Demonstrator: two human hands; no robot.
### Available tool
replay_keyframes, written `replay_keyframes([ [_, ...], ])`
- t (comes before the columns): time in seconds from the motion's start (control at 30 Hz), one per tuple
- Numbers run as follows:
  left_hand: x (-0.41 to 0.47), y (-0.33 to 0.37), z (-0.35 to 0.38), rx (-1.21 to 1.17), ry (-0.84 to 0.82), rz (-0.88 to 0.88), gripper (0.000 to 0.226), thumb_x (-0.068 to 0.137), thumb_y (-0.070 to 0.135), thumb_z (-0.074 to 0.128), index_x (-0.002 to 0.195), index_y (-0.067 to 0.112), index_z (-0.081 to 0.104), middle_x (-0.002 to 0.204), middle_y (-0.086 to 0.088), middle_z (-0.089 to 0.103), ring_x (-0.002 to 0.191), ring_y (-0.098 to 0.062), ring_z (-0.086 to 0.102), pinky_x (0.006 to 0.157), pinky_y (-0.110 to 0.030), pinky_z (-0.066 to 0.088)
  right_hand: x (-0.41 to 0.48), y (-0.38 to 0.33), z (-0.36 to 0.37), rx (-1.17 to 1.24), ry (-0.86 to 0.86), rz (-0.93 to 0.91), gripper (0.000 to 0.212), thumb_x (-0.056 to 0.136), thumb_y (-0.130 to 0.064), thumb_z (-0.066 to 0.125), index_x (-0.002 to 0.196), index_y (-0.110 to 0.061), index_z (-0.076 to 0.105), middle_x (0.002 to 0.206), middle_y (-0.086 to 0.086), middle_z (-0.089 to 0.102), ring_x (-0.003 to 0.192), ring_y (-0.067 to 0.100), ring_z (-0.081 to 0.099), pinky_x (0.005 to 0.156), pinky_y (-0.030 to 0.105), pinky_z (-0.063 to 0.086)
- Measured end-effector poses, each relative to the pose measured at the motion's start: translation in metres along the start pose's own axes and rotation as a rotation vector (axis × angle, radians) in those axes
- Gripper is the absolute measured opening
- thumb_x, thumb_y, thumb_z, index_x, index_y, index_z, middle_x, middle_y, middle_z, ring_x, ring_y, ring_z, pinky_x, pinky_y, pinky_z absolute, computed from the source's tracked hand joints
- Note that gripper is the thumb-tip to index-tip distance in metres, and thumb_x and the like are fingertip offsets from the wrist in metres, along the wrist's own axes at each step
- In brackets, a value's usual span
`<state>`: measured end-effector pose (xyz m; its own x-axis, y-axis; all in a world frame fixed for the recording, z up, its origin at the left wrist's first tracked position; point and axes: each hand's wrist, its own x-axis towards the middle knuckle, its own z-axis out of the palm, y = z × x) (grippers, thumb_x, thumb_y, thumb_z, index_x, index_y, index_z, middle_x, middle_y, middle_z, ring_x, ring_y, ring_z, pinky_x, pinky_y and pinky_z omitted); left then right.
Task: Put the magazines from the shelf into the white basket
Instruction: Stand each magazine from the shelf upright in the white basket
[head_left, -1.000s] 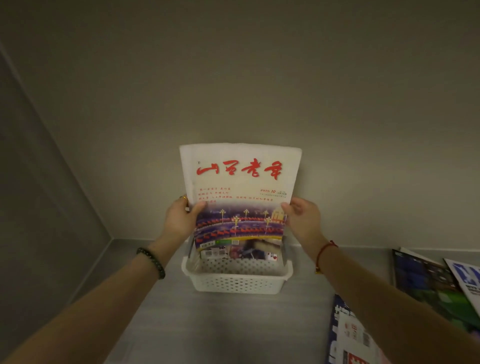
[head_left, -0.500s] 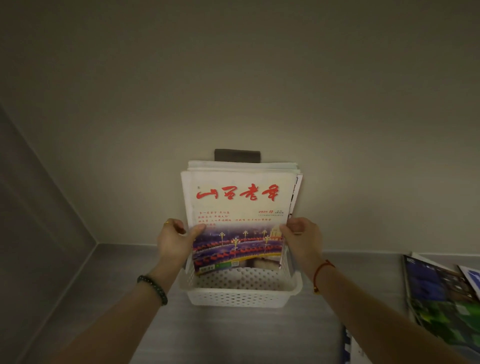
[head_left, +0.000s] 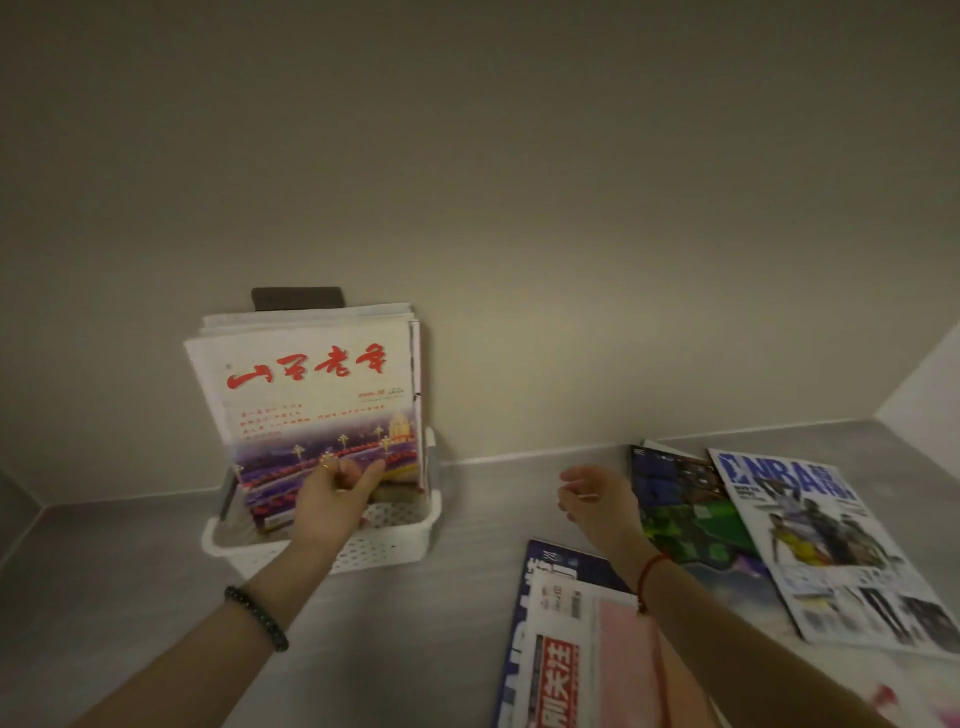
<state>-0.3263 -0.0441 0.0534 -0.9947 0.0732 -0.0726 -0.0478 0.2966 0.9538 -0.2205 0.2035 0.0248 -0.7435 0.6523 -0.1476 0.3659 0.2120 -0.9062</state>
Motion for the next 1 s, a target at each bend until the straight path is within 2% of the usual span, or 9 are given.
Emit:
replay_keyframes([
  [0.13, -0.034, 0.016, 0.067, -0.025, -0.141, -0.030, 0.030, 0.085, 0.018, 0.061, 0.063, 0.014, 0.041, 0.063, -0.007, 0.048, 0.052, -0.018, 0.047, 0.040, -0.019, 0.045, -0.009, 0.039, -0.078, -0.140, 0.103, 0.037, 0.022, 0.077, -0.001, 0.064, 0.098, -0.005, 0.066, 0.095, 0.015, 0.070, 0.080, 0.022, 0.062, 0.075, 0.026, 0.046],
  [0.27, -0.067, 0.025, 0.133, 0.000, -0.279, -0.042, 0.019, 0.084, 0.024, 0.062, 0.086, 0.008, 0.054, 0.075, -0.005, 0.054, 0.060, -0.016, 0.052, 0.051, -0.023, 0.046, -0.010, 0.080, -0.151, -0.224, 0.136, 0.127, 0.027, 0.077, -0.005, 0.065, 0.104, -0.002, 0.062, 0.097, 0.017, 0.067, 0.096, 0.032, 0.062, 0.079, 0.034, 0.046],
  [0.37, -0.086, 0.028, 0.180, -0.013, -0.360, -0.066, 0.014, 0.083, 0.024, 0.063, 0.079, 0.015, 0.054, 0.077, -0.003, 0.054, 0.060, -0.017, 0.053, 0.053, -0.025, 0.048, -0.010, 0.112, -0.195, -0.293, 0.116, 0.188, 0.046, 0.077, -0.018, 0.070, 0.118, -0.008, 0.052, 0.110, 0.014, 0.060, 0.104, 0.033, 0.058, 0.076, 0.031, 0.044],
  [0.47, -0.103, 0.024, 0.224, -0.025, -0.412, -0.105, 0.011, 0.085, 0.023, 0.061, 0.079, 0.016, 0.054, 0.076, -0.001, 0.053, 0.060, -0.016, 0.052, 0.051, -0.025, 0.048, -0.007, 0.140, -0.224, -0.394, 0.080, 0.198, 0.066, 0.073, -0.026, 0.070, 0.131, -0.015, 0.041, 0.124, 0.014, 0.055, 0.111, 0.032, 0.054, 0.088, 0.035, 0.048],
  [0.6, -0.121, 0.014, 0.271, -0.030, -0.461, -0.140, 0.009, 0.086, 0.020, 0.060, 0.079, 0.017, 0.054, 0.068, 0.001, 0.056, 0.054, -0.013, 0.055, 0.044, -0.021, 0.047, -0.002, 0.170, -0.237, -0.662, -0.005, 0.246, 0.091, 0.071, -0.050, 0.064, 0.140, -0.015, 0.016, 0.143, 0.014, 0.027, 0.133, 0.032, 0.026, 0.110, 0.044, 0.030],
  [0.7, -0.133, 0.007, 0.298, -0.090, -0.517, -0.196, 0.007, 0.086, 0.013, 0.059, 0.083, 0.008, 0.055, 0.058, -0.003, 0.057, 0.044, -0.009, 0.057, 0.039, -0.017, 0.047, 0.001, 0.179, -0.229, -0.859, -0.084, 0.287, 0.105, 0.070, -0.070, 0.048, 0.143, -0.014, -0.003, 0.153, 0.019, -0.001, 0.141, 0.039, -0.001, 0.114, 0.052, 0.011],
  [0.8, -0.145, 0.000, 0.319, -0.102, -0.540, -0.256, 0.008, 0.085, 0.016, 0.060, 0.087, 0.010, 0.056, 0.071, -0.003, 0.057, 0.058, -0.014, 0.057, 0.052, -0.027, 0.050, 0.004, 0.176, -0.223, -1.000, -0.133, 0.274, 0.093, 0.080, -0.063, 0.038, 0.143, -0.008, -0.002, 0.152, 0.027, -0.002, 0.139, 0.046, 0.001, 0.113, 0.055, 0.015],
  [0.93, -0.160, -0.001, 0.338, -0.077, -0.591, -0.337, 0.018, 0.085, 0.025, 0.060, 0.097, 0.012, 0.055, 0.077, 0.000, 0.060, 0.064, -0.012, 0.057, 0.056, -0.023, 0.048, 0.004, 0.162, -0.216, -1.296, -0.193, 0.158, 0.063, 0.092, -0.032, 0.034, 0.138, 0.003, 0.011, 0.142, 0.033, 0.026, 0.127, 0.045, 0.034, 0.099, 0.049, 0.043],
  [1.0, -0.166, 0.002, 0.343, -0.046, -0.645, -0.342, 0.021, 0.086, 0.029, 0.057, 0.100, 0.014, 0.054, 0.081, 0.001, 0.060, 0.070, -0.011, 0.058, 0.058, -0.021, 0.049, 0.005, 0.159, -0.215, -1.351, -0.218, 0.057, 0.053, 0.092, -0.017, 0.036, 0.137, 0.005, 0.015, 0.134, 0.030, 0.039, 0.118, 0.039, 0.045, 0.093, 0.044, 0.047],
])
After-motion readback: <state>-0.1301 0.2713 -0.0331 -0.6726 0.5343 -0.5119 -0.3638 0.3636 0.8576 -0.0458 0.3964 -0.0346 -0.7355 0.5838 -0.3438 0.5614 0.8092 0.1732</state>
